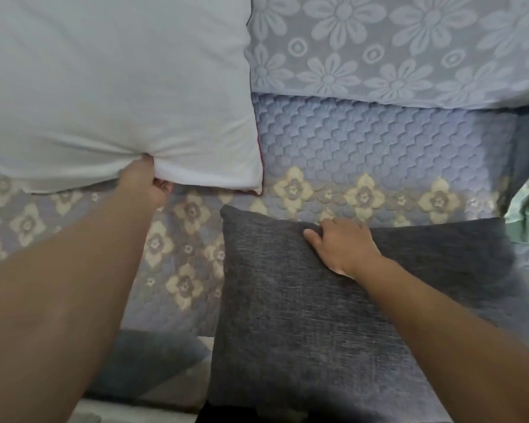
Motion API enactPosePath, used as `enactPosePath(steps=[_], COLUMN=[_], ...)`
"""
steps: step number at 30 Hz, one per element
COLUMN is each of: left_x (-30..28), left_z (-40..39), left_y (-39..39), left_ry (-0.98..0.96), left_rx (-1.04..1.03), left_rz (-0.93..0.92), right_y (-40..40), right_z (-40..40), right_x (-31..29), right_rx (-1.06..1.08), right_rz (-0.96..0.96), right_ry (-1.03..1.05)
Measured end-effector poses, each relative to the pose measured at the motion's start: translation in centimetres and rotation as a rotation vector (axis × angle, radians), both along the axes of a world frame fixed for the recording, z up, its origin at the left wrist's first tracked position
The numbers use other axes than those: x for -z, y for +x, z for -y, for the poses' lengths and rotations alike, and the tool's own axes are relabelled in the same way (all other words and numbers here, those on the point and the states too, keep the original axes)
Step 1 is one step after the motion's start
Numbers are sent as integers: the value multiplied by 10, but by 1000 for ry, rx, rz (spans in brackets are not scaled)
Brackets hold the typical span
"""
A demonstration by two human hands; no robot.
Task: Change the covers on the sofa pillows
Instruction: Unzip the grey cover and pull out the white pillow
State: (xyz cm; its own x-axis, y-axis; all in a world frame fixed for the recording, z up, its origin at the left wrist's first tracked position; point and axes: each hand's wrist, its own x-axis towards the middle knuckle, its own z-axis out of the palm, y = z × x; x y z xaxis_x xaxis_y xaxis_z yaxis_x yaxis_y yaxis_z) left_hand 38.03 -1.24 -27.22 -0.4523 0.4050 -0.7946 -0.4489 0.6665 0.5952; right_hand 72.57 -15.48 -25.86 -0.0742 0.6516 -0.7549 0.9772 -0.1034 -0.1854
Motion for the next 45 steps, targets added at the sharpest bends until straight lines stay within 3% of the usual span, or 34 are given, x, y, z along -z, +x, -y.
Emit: enactPosePath(steps=[3, 7, 10, 12, 15, 17, 20, 22, 24, 26, 30, 34, 37, 39, 45], left_x=[0, -36, -71, -106, -169, -211, -281, -331, -366, -363, -310, -291, -294, -295, -305], left_z=[16, 90, 127, 142, 156, 147, 116, 113, 132, 157, 174, 176, 173, 170, 146], left_y=[-11, -21, -30, -28, -7, 3, -12, -21, -17, -12, -31, -34, -30, -28, -20], left_ry=[-114, -187, -257, -339, -425, -268, 144, 492, 761, 802, 479, 456, 410, 394, 425], left_rx=[-3, -53, 192, 429, 895, 1003, 761, 620, 692, 786, 635, 780, 638, 537, 433], left_rz=[-85, -75, -127, -50, 118, -40, -375, -328, -254, -301, -362, -444, -345, -255, -276], right_y=[-3, -1, 9, 3, -17, -37, -64, -83, -109, -135, -151, -142, -147, -132, -8], right_z=[3, 22, 48, 63, 57, 36, 14, 12, 17, 29, 46, 60, 75, 82, 116], right_x=[-14, -93, -167, -219, -272, -301, -346, -358, -357, -334, -255, -219, -220, -216, -217], right_rx=[27, 120, 57, 27, 213, 277, 298, 281, 245, 183, 77, 85, 229, 332, 893], right_rz=[-60, -54, 60, 112, 175, 182, 228, 195, 86, -31, -92, -98, -180, -97, 243], right_ry=[-29, 121, 353, 520, 723, 902, 1162, 1299, 1358, 1292, 970, 813, 811, 813, 333])
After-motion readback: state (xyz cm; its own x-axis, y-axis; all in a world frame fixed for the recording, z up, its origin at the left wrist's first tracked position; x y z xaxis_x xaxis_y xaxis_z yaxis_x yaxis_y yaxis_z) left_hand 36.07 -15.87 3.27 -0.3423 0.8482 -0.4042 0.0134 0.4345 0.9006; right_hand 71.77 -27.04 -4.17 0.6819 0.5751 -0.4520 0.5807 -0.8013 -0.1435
